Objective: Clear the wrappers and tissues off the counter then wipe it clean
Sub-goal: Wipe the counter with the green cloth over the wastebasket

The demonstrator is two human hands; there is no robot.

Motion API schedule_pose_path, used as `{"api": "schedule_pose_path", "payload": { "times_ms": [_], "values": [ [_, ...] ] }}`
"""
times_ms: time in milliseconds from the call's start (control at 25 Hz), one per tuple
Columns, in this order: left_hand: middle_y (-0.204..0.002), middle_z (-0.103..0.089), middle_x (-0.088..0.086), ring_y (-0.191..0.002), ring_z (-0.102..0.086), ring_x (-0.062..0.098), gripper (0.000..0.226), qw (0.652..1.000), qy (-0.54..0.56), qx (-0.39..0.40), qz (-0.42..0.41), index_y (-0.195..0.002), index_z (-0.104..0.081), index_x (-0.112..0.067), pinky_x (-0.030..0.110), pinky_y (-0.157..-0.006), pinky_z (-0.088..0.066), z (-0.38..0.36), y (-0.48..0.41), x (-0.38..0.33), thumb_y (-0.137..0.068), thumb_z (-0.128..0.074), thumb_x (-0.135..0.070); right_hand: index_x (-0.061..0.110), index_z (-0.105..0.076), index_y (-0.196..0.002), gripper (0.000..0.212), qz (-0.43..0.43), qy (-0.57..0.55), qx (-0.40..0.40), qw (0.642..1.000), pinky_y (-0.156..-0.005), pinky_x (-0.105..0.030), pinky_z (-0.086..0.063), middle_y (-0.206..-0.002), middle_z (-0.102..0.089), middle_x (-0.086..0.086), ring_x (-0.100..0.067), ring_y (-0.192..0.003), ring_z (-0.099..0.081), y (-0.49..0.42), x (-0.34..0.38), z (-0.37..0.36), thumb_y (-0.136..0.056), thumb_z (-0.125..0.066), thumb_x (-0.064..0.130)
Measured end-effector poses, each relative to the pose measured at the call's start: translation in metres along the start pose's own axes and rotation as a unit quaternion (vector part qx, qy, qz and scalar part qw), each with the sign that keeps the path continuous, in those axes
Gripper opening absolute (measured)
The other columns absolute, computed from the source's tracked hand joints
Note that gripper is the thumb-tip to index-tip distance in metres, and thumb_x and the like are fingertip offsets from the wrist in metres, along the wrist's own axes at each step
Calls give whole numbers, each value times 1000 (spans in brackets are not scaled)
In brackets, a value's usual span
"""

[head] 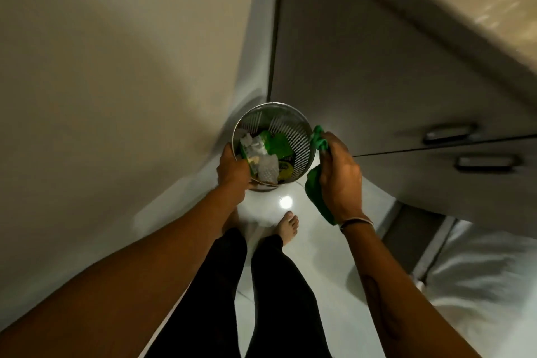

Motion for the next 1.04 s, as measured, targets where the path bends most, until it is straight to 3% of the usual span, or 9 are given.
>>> {"api": "schedule_pose_path", "payload": {
  "times_ms": [160,320,520,600,680,760,840,920,1040],
  "values": [
    [-133,-70,11,-117,-68,42,40,997,-24,-30,-60,-135,-62,-34,59,-95,-61,61,121,-72,-95,-57,-30,34,-42,-153,41,25,-41,-64,997,-101,-38,-58,-149,-62,3,-16,-124,-66,40,105,120,-112,-41,35],
    [-117,-74,10,-90,-76,39,30,998,5,12,-57,-118,-61,-41,60,-59,-66,75,195,-116,-96,-55,-23,33,-43,-151,40,79,-46,-160,983,-88,-37,-60,-159,-51,14,-19,-113,-72,55,165,217,-111,-47,28],
    [-119,-74,13,-90,-76,42,28,995,-22,14,-92,-123,-59,-34,61,-58,-66,67,232,-170,-100,-55,-20,19,-55,-145,39,65,-2,-302,951,-99,-51,-59,-142,-67,-13,-31,-118,-70,-7,132,343,-106,-56,15],
    [-122,-73,14,-93,-75,43,34,995,-34,13,-95,-126,-59,-33,62,-58,-66,60,237,-178,-99,-53,-13,17,-54,-146,40,-8,17,-283,959,-102,-55,-57,-139,-66,-18,-38,-121,-67,-44,94,362,-106,-54,15],
    [-123,-72,14,-96,-75,44,41,995,-34,8,-97,-128,-59,-33,61,-58,-66,49,239,-181,-97,-52,-7,15,-45,-154,51,-79,32,-201,976,-117,-57,-45,-154,-53,-20,-45,-141,-51,-67,54,349,-107,-54,31],
    [-125,-71,14,-97,-75,44,42,994,-46,2,-100,-129,-58,-33,60,-58,-66,40,243,-184,-97,-51,-6,13,-24,-164,89,-67,109,-107,986,-132,-51,-10,-173,-25,-14,-40,-161,-20,-80,36,327,-99,-55,66],
    [-126,-70,15,-98,-74,45,38,994,-47,-1,-94,-125,-58,-31,58,-58,-67,30,248,-184,-98,-51,-5,14,-11,-167,117,-26,166,-67,984,-128,-44,1,-177,-8,-10,-35,-165,-4,-86,30,313,-86,-51,88],
    [-127,-70,15,-97,-75,44,35,995,-44,4,-93,-125,-58,-28,51,-53,-66,21,253,-184,-99,-51,-5,17,-7,-168,115,7,181,-46,982,-129,-46,-1,-177,-5,-9,-33,-165,-2,-88,35,304,-87,-52,86],
    [-126,-70,18,-91,-76,41,35,997,-18,-7,-72,-127,-60,-23,43,-43,-62,11,261,-180,-100,-49,-3,20,-13,-168,88,75,162,-20,984,-133,-55,-13,-176,-11,-8,-29,-164,-9,-80,62,280,-101,-58,54]
  ]
}}
Point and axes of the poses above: each hand's wrist, its own y-axis away from the middle knuckle, its own z-axis out of the back of the hand, x = y × z, the point moved 9 cm from there along -y, towards the middle knuckle
